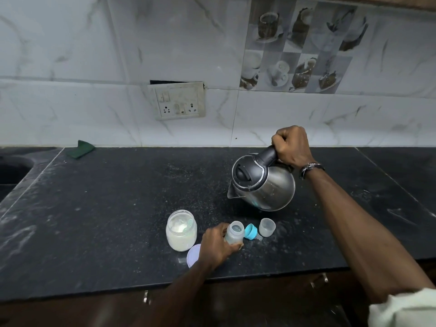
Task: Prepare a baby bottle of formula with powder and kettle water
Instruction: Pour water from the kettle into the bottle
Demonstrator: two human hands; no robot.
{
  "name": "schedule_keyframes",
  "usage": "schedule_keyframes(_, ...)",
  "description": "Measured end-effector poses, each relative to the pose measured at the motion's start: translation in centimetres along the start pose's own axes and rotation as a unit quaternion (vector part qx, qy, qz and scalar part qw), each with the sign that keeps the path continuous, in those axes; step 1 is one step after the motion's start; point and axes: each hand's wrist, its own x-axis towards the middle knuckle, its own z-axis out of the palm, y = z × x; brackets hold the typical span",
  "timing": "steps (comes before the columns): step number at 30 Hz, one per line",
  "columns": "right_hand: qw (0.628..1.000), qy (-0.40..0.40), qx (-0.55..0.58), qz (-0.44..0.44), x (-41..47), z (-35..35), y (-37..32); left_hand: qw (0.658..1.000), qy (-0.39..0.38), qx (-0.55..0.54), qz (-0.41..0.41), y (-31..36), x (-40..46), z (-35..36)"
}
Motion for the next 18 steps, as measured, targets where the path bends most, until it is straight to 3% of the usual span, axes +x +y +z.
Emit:
schedule_keyframes(6, 0.989, 0.044, 0.099, 0.096, 1.5, 3.0, -0.4, 1.000, 0.006, -0.008, -0.006, 0.0, -0.1, 0.0)
schedule_keyframes(18, 0.915, 0.111, 0.183, 0.341, 2.2, 11.6, -0.7, 0.999, 0.029, -0.007, 0.014, -0.3, -0.2, 0.2)
